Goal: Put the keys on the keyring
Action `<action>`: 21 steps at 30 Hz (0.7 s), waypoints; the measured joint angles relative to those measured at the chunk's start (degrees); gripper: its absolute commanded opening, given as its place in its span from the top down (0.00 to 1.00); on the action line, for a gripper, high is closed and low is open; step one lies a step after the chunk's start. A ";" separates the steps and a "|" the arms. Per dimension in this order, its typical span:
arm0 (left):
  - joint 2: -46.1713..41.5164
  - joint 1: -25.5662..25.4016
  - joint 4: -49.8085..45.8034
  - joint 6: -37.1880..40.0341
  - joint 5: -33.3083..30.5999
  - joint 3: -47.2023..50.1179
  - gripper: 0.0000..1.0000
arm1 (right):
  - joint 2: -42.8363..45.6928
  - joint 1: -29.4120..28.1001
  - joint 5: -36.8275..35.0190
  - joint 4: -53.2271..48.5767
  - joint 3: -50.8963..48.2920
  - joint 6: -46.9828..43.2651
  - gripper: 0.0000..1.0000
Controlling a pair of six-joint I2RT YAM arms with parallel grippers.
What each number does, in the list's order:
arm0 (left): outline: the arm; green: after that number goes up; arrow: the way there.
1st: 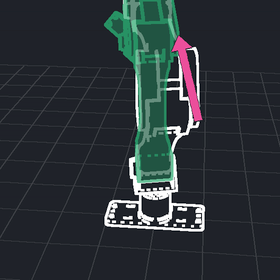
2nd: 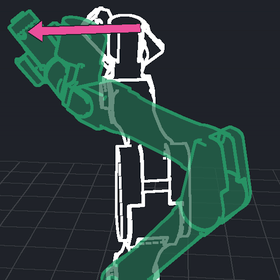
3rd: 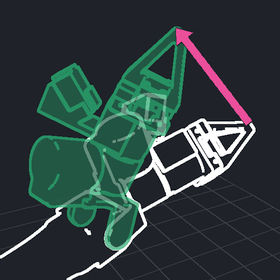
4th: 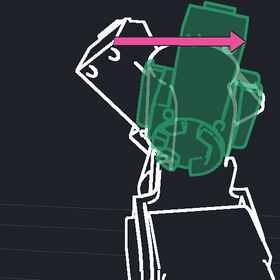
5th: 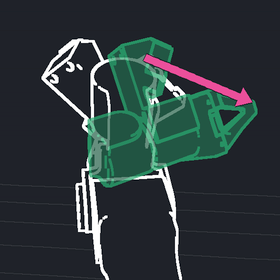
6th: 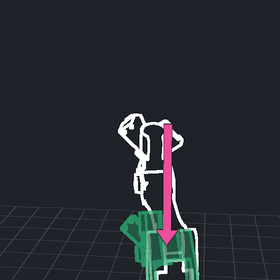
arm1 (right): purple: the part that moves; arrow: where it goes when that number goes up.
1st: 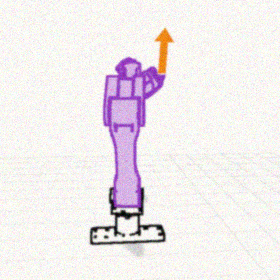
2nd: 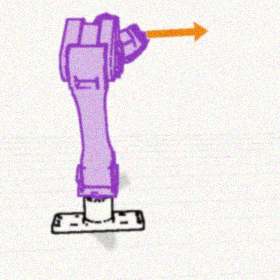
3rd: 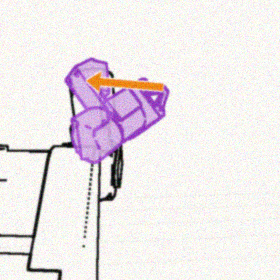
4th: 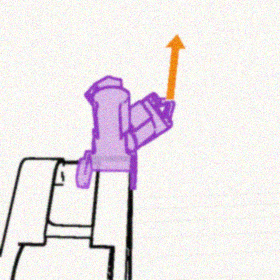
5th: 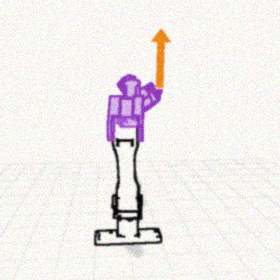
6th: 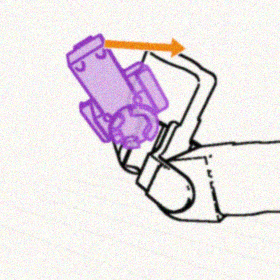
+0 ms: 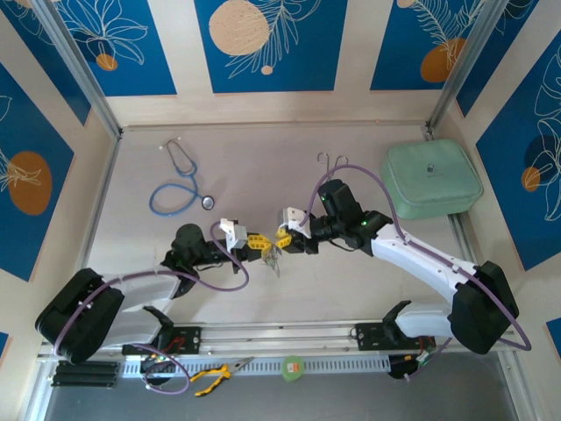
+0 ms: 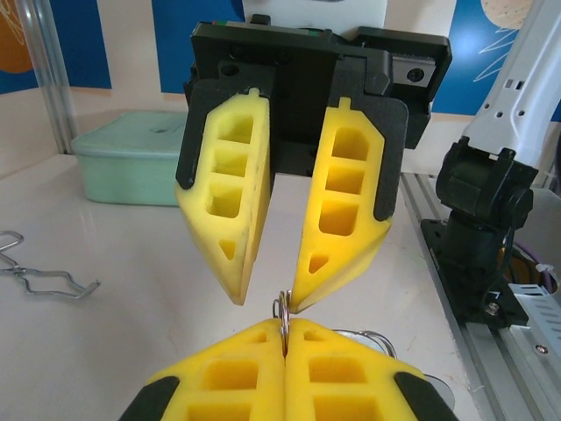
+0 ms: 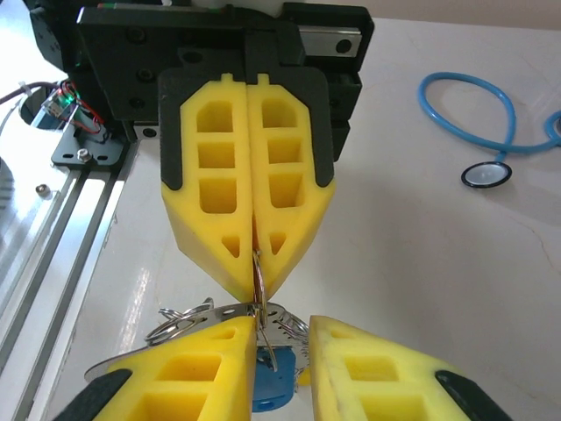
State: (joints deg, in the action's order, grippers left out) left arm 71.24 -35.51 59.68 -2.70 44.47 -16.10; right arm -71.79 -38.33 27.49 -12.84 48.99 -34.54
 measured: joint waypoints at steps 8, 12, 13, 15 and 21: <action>-0.15 0.00 0.28 0.20 1.70 -0.02 1.00 | 0.79 0.22 0.24 -2.21 -0.04 -2.47 0.78; -0.83 0.00 -0.26 0.24 2.05 -0.02 1.00 | 0.87 0.22 0.17 -2.80 -0.04 -2.51 0.80; -1.01 0.00 -0.46 0.24 2.08 -0.02 1.00 | 0.87 0.20 0.20 -3.04 -0.04 -2.54 0.80; -1.09 -0.02 -0.55 0.26 2.10 -0.02 1.00 | 0.87 0.20 0.22 -3.30 -0.04 -2.69 0.81; -1.11 -0.02 -0.59 0.72 2.29 -0.02 1.00 | 0.74 0.04 1.18 -3.61 -0.04 -3.06 0.90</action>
State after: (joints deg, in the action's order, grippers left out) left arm 70.13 -35.53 59.09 -1.98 46.76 -16.12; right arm -71.05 -38.28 28.67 -16.45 48.95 -37.60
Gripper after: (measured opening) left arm 0.064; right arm 0.130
